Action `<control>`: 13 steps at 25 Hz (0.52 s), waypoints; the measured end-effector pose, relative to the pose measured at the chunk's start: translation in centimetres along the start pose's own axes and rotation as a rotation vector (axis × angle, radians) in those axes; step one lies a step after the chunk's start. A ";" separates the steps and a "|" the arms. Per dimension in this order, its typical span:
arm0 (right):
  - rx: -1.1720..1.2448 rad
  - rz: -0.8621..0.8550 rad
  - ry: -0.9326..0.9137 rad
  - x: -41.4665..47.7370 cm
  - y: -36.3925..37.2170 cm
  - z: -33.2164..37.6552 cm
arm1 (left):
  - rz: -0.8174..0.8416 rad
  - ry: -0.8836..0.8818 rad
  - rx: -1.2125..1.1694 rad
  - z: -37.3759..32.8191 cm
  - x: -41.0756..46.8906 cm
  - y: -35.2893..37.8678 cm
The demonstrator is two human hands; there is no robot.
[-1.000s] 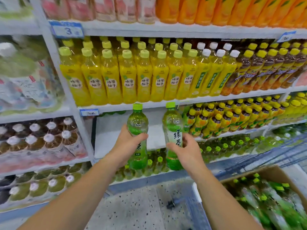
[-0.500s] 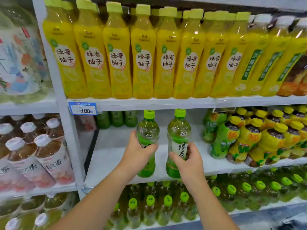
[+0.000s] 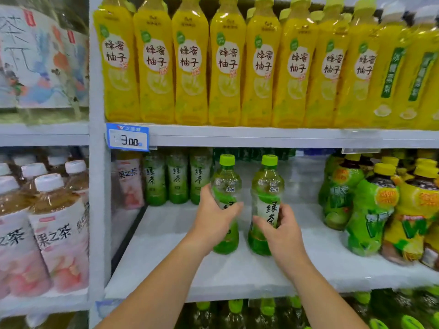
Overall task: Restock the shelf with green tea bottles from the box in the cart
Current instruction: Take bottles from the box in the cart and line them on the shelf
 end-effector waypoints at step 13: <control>0.004 0.060 -0.022 9.0 0.7 -3.2 | -0.020 -0.174 0.450 5.1 5.8 0.4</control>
Point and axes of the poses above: each hand's wrist, its own x-axis towards the middle knuckle, its own y-axis out of the palm, z = x × y, the point moved 1 cm from there along x, towards the middle knuckle, and after that the axes turned 7 degrees about z, right-handed, at the moved point
